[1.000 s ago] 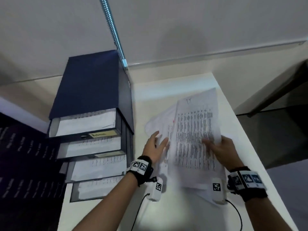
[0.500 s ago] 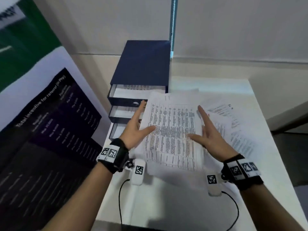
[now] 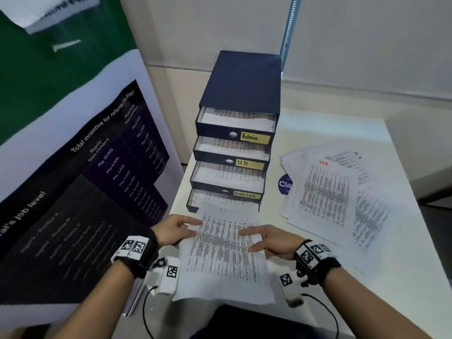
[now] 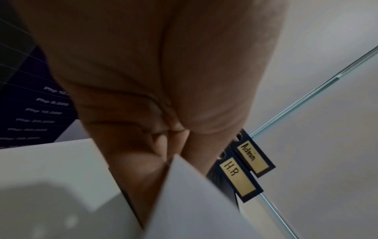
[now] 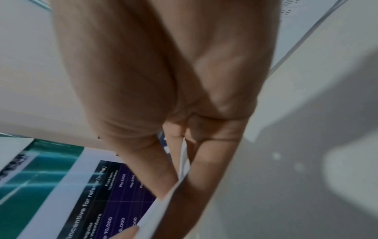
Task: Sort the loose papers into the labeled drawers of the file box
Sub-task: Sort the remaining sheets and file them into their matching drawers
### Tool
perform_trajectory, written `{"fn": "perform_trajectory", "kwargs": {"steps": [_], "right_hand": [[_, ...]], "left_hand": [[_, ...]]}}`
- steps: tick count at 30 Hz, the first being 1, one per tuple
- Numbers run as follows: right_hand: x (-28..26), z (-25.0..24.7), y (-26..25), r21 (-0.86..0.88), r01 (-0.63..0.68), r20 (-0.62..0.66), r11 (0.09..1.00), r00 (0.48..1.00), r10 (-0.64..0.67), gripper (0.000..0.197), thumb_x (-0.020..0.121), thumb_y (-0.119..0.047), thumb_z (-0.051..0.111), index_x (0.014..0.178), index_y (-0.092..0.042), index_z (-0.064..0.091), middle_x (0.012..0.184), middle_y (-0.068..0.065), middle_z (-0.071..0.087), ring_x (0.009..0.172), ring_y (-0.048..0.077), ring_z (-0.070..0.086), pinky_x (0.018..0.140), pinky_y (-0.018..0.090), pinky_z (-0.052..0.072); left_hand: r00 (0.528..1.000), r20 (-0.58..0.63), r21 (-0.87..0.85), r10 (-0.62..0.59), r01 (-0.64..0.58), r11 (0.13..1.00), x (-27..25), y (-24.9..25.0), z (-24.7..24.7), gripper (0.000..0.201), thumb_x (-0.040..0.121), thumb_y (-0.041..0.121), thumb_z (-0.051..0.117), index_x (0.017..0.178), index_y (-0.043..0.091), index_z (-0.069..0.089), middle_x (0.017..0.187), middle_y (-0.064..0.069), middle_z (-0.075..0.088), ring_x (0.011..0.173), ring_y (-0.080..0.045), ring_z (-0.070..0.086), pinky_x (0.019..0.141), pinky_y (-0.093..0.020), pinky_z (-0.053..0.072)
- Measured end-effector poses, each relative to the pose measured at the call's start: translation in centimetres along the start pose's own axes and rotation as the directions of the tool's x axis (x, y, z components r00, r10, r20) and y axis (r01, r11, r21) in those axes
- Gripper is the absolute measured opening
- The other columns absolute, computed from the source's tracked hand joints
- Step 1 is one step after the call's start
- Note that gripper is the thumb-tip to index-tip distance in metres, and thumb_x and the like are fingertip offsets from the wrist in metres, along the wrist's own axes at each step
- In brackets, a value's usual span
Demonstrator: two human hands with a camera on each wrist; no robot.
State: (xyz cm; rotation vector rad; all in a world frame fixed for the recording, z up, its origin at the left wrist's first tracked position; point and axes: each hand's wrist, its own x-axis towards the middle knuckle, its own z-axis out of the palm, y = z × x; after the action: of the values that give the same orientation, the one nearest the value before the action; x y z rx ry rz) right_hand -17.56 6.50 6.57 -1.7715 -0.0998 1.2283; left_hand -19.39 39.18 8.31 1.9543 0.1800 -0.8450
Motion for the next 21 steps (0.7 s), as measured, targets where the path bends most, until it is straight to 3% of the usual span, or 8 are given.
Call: {"fn": "perform_trajectory", "kwargs": {"steps": [2,5,7,9,12,14,18,21], "right_hand": [[0.6,0.1,-0.9,0.070,0.006,-0.114,0.998,0.993,0.002,0.051,0.089,-0.008,0.067,0.136,-0.027,0.057,0.090,-0.001,0.068,0.032,0.008,0.030,0.038,0.022,0.031],[1.9,-0.1,-1.9,0.191,0.040,-0.274,0.981,0.961,0.014,0.045,0.092,0.004,0.058,0.129,-0.021,0.061,0.068,-0.023,0.066,0.032,0.005,0.026,0.034,0.018,0.028],[2.9,-0.4,-1.7,0.255,0.045,-0.372,0.966,0.926,0.055,0.042,0.092,0.001,0.059,0.128,-0.021,0.062,0.052,-0.010,0.059,0.036,0.008,0.023,0.038,0.021,0.025],[3.3,-0.5,-1.0,0.338,0.053,-0.356,0.940,0.932,0.075,0.040,0.089,-0.008,0.068,0.127,-0.021,0.064,0.058,0.000,0.054,0.042,0.010,0.026,0.042,0.023,0.027],[2.9,-0.1,0.5,0.439,-0.064,-0.047,0.896,0.994,0.094,0.053,0.077,-0.015,0.083,0.127,-0.021,0.063,0.110,0.014,0.069,0.074,0.023,0.056,0.061,0.028,0.052],[2.5,0.2,1.1,0.492,-0.139,0.082,0.860,0.990,0.113,0.055,0.079,0.002,0.076,0.130,-0.011,0.060,0.111,0.023,0.069,0.089,0.031,0.069,0.075,0.033,0.061],[3.8,-0.8,1.1,0.539,-0.068,-0.123,0.839,0.980,0.159,0.038,0.082,0.011,0.067,0.118,0.000,0.066,0.087,0.025,0.071,0.065,0.020,0.072,0.061,0.022,0.060],[5.6,-1.9,0.3,0.565,0.018,-0.320,0.825,0.926,0.199,0.033,0.085,0.009,0.066,0.118,0.003,0.066,0.097,0.028,0.072,0.087,0.031,0.072,0.082,0.033,0.060]], "left_hand": [[0.995,-0.089,-0.028,0.035,-0.038,0.999,0.5,-1.0,0.0,0.035,0.087,0.011,0.072,0.119,0.024,0.067,0.062,0.006,0.051,0.059,-0.008,0.052,0.057,-0.021,0.047],[0.982,-0.184,-0.156,0.050,-0.080,0.984,1.6,-1.7,0.2,0.043,0.079,0.006,0.079,0.118,0.022,0.070,0.110,-0.002,0.064,0.085,-0.009,0.057,0.064,-0.017,0.048],[0.964,-0.261,-0.227,0.044,-0.106,0.968,2.0,-1.3,0.6,0.046,0.076,0.001,0.081,0.117,0.016,0.071,0.126,-0.007,0.063,0.080,-0.014,0.063,0.060,-0.019,0.051],[0.931,-0.366,-0.295,-0.005,-0.111,0.949,2.8,-1.0,0.9,0.044,0.073,0.003,0.083,0.114,0.014,0.072,0.124,-0.013,0.067,0.094,-0.031,0.069,0.079,-0.031,0.057],[0.876,-0.478,-0.376,-0.068,-0.134,0.917,4.2,-0.7,1.1,0.041,0.071,0.014,0.087,0.108,0.022,0.074,0.114,-0.008,0.070,0.100,-0.022,0.068,0.095,-0.029,0.052],[0.843,-0.534,-0.354,-0.071,-0.146,0.924,5.2,-0.7,1.5,0.038,0.071,0.024,0.087,0.106,0.029,0.074,0.107,-0.001,0.069,0.099,-0.014,0.066,0.093,-0.028,0.049],[0.888,-0.459,-0.160,-0.039,-0.039,0.986,6.5,-1.0,2.0,0.031,0.077,0.045,0.077,0.105,0.036,0.070,0.106,0.001,0.063,0.100,-0.018,0.061,0.092,-0.031,0.050],[0.947,-0.312,-0.059,-0.076,0.061,0.996,6.9,-0.9,1.7,0.020,0.081,0.026,0.077,0.101,0.026,0.075,0.097,-0.004,0.069,0.078,-0.019,0.069,0.082,-0.032,0.059]]}}
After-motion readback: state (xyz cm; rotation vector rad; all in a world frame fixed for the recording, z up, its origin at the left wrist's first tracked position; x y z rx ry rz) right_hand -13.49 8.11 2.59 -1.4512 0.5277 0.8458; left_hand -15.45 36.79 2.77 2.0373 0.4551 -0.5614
